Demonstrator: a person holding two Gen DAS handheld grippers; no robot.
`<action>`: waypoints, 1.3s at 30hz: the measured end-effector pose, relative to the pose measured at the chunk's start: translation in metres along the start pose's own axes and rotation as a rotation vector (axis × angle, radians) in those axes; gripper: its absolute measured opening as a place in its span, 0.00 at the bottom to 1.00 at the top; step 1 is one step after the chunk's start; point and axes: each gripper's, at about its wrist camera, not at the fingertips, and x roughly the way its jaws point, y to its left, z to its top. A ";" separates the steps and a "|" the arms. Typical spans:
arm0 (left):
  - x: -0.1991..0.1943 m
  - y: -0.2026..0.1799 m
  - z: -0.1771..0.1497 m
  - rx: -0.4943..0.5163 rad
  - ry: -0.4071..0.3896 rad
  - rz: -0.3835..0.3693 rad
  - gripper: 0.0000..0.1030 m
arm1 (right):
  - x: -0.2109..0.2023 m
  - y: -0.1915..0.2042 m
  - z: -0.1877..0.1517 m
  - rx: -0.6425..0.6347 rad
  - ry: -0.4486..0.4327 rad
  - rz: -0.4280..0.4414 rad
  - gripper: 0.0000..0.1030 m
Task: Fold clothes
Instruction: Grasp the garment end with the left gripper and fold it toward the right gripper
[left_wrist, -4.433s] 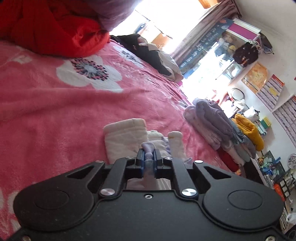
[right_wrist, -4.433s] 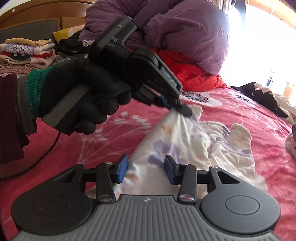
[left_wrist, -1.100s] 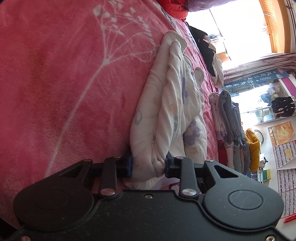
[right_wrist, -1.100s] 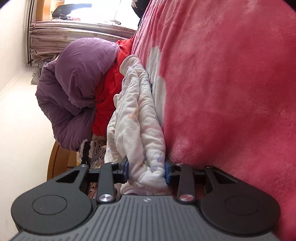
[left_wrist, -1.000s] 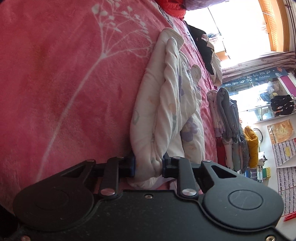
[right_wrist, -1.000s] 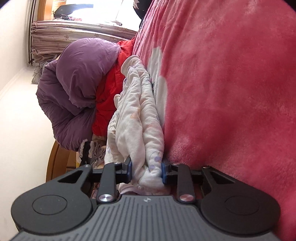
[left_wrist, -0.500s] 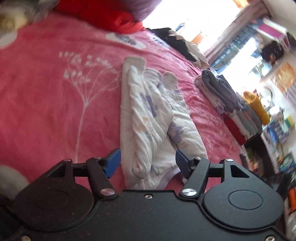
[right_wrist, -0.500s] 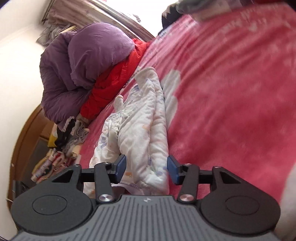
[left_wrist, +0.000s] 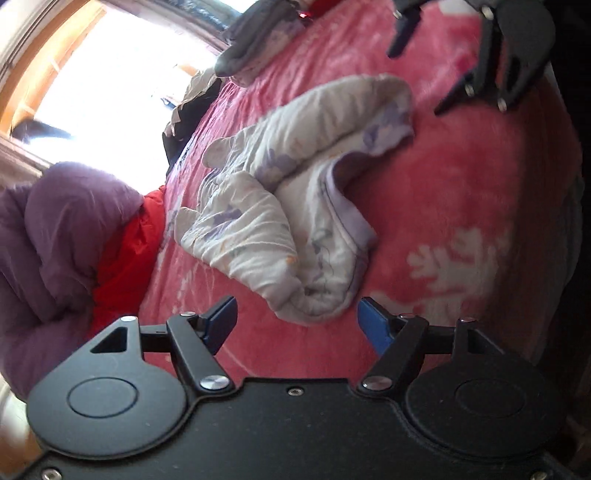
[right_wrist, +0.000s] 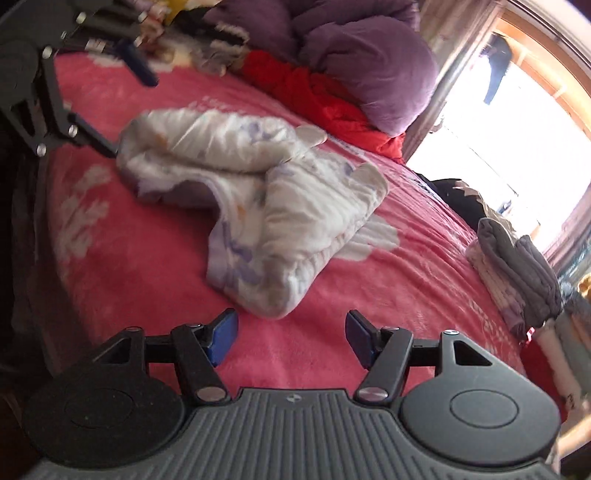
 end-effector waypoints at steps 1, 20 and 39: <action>0.005 -0.005 -0.001 0.032 0.006 0.019 0.71 | 0.002 0.004 0.000 -0.026 -0.005 -0.013 0.63; 0.024 -0.006 0.002 0.059 -0.093 0.140 0.72 | 0.013 0.026 0.007 -0.205 -0.148 -0.200 0.67; 0.028 0.010 0.010 0.032 -0.031 0.085 0.21 | 0.002 0.021 0.016 -0.123 -0.097 -0.072 0.17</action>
